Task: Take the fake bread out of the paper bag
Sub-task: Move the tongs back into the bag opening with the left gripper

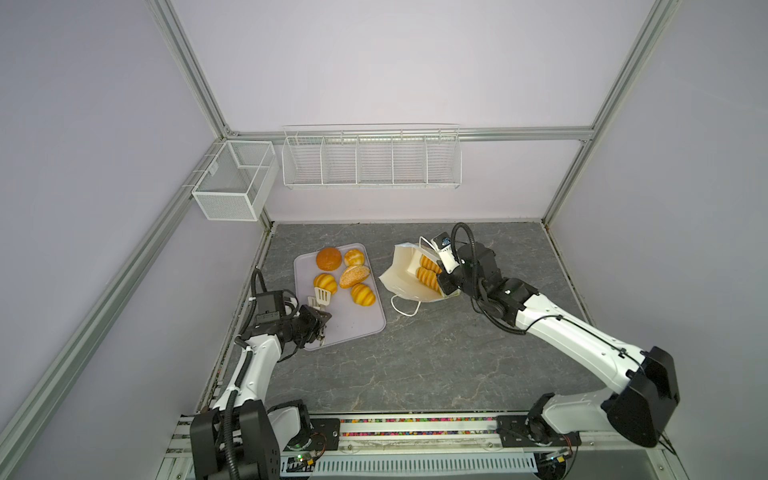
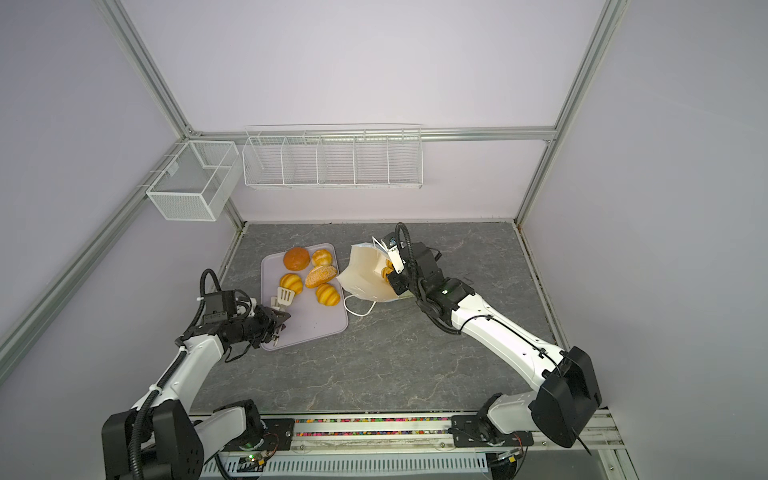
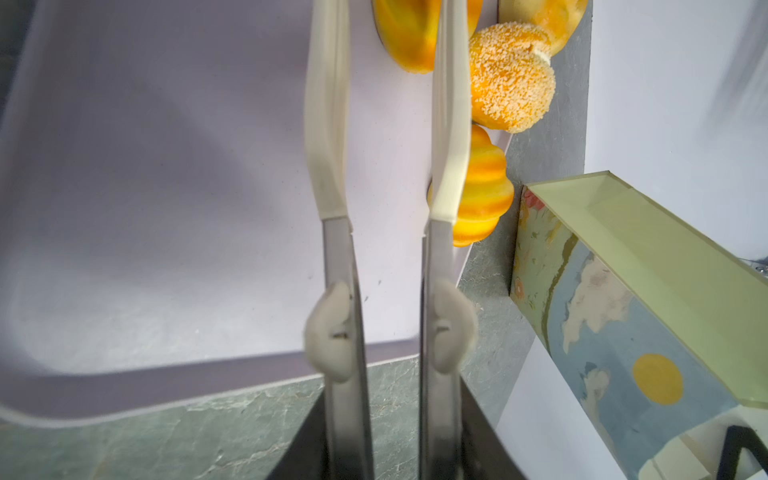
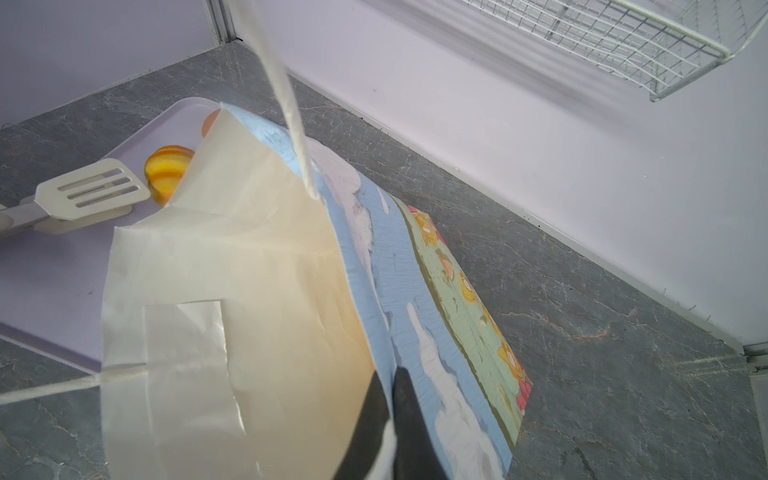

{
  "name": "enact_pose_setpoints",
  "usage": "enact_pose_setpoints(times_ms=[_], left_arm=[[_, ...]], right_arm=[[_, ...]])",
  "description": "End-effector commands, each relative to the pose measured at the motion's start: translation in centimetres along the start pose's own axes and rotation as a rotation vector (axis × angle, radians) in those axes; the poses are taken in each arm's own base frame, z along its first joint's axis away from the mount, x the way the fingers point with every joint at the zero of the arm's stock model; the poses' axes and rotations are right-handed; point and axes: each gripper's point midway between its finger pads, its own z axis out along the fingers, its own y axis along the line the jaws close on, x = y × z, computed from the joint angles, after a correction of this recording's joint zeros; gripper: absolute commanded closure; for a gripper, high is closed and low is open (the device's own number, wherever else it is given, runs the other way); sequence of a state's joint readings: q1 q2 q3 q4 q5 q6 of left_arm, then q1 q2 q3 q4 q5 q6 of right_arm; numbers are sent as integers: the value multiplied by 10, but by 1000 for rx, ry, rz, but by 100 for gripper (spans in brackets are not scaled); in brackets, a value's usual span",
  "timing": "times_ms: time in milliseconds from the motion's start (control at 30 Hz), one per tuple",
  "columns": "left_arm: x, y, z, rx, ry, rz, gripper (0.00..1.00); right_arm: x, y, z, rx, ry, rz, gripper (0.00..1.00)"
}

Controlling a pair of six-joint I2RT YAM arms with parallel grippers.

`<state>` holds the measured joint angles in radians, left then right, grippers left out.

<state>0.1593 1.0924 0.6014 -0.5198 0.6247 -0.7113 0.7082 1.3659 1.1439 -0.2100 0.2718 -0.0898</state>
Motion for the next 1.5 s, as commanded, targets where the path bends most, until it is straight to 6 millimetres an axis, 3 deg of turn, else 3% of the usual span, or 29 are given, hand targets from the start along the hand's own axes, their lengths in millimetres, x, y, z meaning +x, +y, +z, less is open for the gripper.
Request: enact_pose_setpoints(times_ms=[0, 200, 333, 467, 633, 800, 900, 1067, 1467], left_arm=[[-3, -12, -21, -18, -39, 82, 69], [7, -40, -56, 18, -72, 202, 90], [16, -63, -83, -21, -103, 332, 92], [35, -111, -102, -6, -108, 533, 93], [79, -182, -108, 33, -50, 821, 94], [129, -225, -104, 108, 71, 988, 95], [148, -227, -97, 90, 124, 1048, 96], [163, -205, -73, 31, 190, 1044, 98], [181, -163, -25, -135, 247, 1050, 98]], right_arm=[[1, -4, -7, 7, -11, 6, 93], [3, 4, -8, -34, -31, -14, 93], [7, 12, -7, -73, -39, -23, 93], [10, 19, -5, -94, -36, -32, 93], [1, 20, -11, -87, -61, -35, 93], [-16, 13, -19, -47, -88, -29, 93], [-21, 9, -20, -30, -90, -35, 93], [-23, 9, -16, -25, -81, -44, 93], [-37, 4, -15, 7, -100, -63, 93]])
